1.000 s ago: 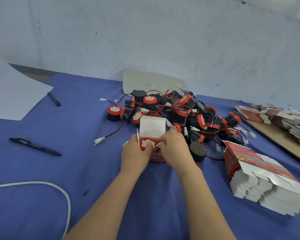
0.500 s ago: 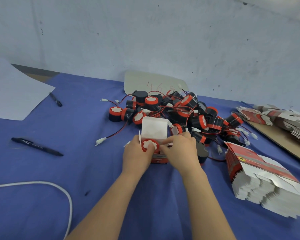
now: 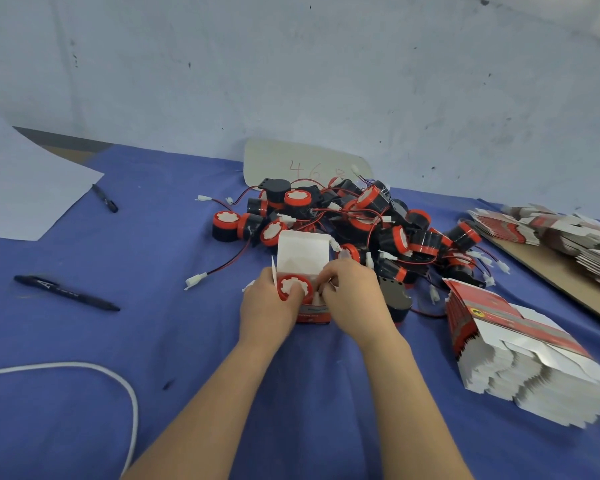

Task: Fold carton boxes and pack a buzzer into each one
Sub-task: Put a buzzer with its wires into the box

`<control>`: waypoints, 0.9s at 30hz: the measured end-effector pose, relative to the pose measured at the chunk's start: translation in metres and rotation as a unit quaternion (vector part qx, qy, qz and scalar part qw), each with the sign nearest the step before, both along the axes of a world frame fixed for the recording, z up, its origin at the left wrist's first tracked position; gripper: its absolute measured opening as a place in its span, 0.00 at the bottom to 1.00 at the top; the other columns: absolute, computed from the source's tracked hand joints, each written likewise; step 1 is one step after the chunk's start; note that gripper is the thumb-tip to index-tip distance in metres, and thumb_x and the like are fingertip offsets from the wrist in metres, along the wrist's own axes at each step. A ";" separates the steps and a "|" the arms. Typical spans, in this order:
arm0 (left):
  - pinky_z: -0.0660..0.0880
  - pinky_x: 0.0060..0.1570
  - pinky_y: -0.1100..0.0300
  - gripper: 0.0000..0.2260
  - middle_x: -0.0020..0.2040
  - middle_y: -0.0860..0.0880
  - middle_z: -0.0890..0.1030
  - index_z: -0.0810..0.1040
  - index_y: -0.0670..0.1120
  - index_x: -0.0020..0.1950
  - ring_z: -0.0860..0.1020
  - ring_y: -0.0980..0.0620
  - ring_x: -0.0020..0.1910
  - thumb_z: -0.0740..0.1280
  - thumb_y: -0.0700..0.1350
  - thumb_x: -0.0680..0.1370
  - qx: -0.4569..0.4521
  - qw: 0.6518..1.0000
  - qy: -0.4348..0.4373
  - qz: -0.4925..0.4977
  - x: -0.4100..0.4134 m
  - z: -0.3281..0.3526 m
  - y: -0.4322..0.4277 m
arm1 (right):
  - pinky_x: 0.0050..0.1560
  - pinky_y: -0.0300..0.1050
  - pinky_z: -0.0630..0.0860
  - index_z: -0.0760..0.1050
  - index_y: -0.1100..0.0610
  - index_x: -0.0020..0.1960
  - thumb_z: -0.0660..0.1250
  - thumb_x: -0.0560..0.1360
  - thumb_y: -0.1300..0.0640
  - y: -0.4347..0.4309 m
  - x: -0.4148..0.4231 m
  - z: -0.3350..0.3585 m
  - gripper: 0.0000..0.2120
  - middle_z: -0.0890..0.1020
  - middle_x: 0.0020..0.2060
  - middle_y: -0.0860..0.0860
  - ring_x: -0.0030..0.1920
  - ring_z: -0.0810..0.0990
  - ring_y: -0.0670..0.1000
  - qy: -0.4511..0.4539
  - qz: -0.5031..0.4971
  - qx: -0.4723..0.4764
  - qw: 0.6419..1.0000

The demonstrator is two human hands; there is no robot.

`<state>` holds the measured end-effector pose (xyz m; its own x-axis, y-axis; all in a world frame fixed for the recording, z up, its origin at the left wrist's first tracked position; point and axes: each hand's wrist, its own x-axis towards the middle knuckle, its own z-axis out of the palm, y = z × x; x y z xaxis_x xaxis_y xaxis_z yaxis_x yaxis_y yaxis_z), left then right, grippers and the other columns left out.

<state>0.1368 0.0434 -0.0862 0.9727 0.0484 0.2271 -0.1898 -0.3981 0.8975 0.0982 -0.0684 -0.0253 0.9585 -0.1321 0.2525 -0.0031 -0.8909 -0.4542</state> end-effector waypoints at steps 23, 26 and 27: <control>0.77 0.52 0.55 0.15 0.56 0.46 0.79 0.72 0.45 0.62 0.77 0.47 0.55 0.65 0.49 0.78 0.001 1.000 0.003 0.008 -0.001 0.000 0.000 | 0.58 0.48 0.72 0.81 0.54 0.54 0.61 0.79 0.59 0.006 0.010 -0.021 0.10 0.81 0.50 0.50 0.57 0.74 0.52 -0.062 -0.044 -0.002 0.997; 0.76 0.50 0.57 0.16 0.57 0.46 0.79 0.71 0.45 0.63 0.77 0.47 0.55 0.65 0.49 0.78 0.003 1.000 0.001 0.008 -0.001 0.000 0.000 | 0.60 0.43 0.69 0.82 0.56 0.54 0.62 0.79 0.59 0.005 0.014 -0.023 0.10 0.75 0.56 0.51 0.63 0.67 0.53 -0.072 -0.070 -0.018 0.995; 0.75 0.50 0.57 0.15 0.57 0.46 0.79 0.71 0.45 0.62 0.77 0.48 0.54 0.65 0.49 0.78 0.003 1.000 -0.001 0.010 -0.001 0.000 -0.001 | 0.59 0.44 0.68 0.82 0.56 0.54 0.62 0.79 0.59 0.005 0.014 -0.023 0.10 0.75 0.56 0.52 0.63 0.67 0.53 -0.066 -0.072 -0.026 0.995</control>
